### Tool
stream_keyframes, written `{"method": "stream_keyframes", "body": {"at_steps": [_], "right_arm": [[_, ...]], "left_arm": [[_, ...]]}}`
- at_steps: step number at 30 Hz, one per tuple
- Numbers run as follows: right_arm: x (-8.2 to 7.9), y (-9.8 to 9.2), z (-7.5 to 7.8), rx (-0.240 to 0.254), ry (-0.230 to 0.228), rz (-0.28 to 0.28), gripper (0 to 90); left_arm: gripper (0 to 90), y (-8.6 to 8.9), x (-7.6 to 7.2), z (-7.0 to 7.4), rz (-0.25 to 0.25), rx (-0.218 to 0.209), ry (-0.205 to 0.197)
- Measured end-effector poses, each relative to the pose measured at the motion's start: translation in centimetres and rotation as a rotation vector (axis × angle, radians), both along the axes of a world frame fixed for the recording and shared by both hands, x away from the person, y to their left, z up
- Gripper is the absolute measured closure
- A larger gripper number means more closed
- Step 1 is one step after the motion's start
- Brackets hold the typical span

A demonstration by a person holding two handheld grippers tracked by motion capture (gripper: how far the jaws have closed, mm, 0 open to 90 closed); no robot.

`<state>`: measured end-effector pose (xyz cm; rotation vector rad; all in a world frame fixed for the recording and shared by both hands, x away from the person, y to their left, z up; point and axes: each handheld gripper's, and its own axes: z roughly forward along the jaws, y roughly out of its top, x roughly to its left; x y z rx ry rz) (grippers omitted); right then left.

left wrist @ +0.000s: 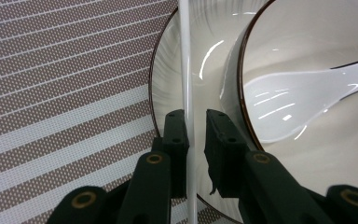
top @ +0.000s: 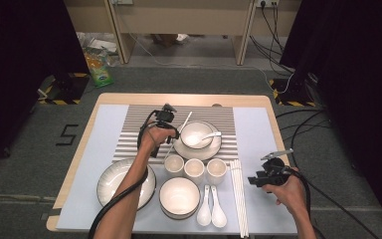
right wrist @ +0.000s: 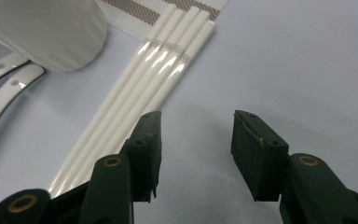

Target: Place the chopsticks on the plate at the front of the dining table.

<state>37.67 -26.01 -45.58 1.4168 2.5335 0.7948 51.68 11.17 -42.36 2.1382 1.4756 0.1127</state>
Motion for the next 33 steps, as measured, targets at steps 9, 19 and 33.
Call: {"method": "stream_keyframes", "body": {"at_steps": [9, 19, 33], "right_arm": [[0.0, 0.1, -0.9, -0.074, -0.011, -0.005, 54.1], [-0.2, 0.9, -0.9, -0.13, -0.022, -0.001, 52.7], [-0.1, 0.9, -0.9, -0.133, -0.023, 0.002, 52.6]], "left_arm": [[76.9, 0.7, -1.3, 0.7, -0.015, 0.012, -0.008], [76.3, 1.8, -3.2, 0.7, -0.056, 0.027, -0.021], [76.1, 2.3, -4.7, -0.8, -0.079, 0.018, 0.023]]}}
